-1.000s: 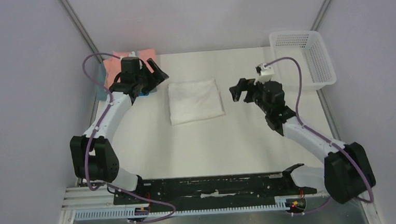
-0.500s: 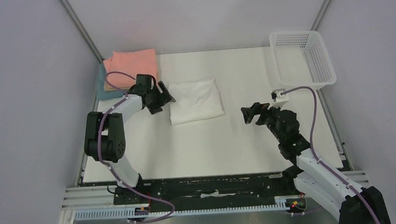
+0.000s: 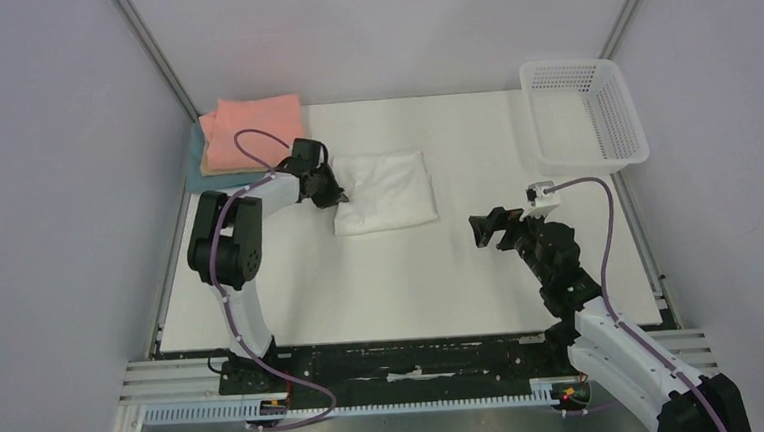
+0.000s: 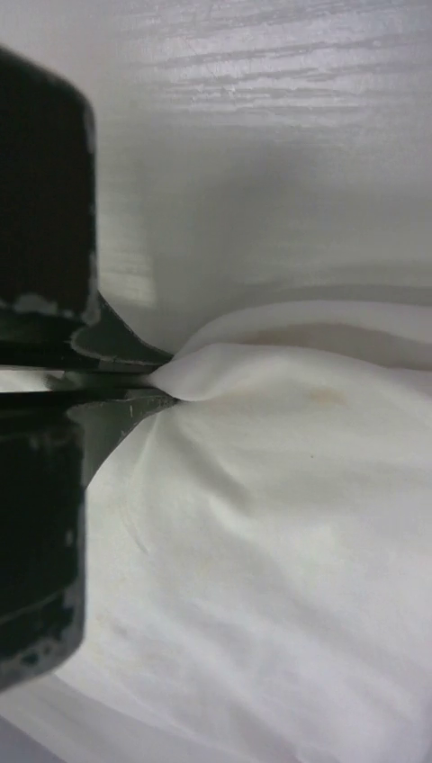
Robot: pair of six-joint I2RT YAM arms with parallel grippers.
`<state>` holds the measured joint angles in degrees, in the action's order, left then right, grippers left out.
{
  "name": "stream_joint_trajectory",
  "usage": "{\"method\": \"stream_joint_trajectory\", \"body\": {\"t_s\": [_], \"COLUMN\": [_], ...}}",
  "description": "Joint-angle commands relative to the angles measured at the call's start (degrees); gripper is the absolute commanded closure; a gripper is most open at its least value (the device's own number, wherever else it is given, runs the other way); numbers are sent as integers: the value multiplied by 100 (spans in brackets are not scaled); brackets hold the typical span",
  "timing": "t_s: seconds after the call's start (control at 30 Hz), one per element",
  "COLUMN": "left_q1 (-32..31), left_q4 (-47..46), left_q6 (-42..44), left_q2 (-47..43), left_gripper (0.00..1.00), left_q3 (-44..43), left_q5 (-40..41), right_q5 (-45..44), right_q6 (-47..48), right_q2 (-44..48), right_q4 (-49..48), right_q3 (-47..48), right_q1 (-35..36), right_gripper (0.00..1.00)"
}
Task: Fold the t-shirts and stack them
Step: Put the neatly folded tshirt into the corner of the board with the left arm
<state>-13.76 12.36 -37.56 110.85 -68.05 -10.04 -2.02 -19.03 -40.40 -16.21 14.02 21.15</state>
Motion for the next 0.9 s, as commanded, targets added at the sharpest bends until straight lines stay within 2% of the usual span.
{"method": "stream_joint_trajectory", "body": {"t_s": [0.0,0.13,0.27,0.43,0.67,0.87], "left_q1": [-546,-931,-947,-948,-784,-375], "left_q4": [845,1360,1596,1306,920,777], "left_q6": [231,752,1666,3020,4612,4972], "left_q2": [546,474,536,665,994,967], "left_gripper": [98,98,98,98,98,98], "left_q3": [-393,-1193,-2111,-2897,-3904,-4482], "left_q5": [1213,2901,3710,4801,5262,5215], "right_q5": [-406,-664,-1011,-1266,-1516,-1659], "right_q6": [40,-41,-16,99,197,260], "right_q2": [143,158,164,17,-332,-584], "right_q4": [-145,-126,-148,-150,-178,-211], "right_q3": [-124,-169,-233,-205,-154,-113], "right_q1": [-5,-5,-5,-4,-7,-5], "right_gripper": [2,2,2,2,2,2]}}
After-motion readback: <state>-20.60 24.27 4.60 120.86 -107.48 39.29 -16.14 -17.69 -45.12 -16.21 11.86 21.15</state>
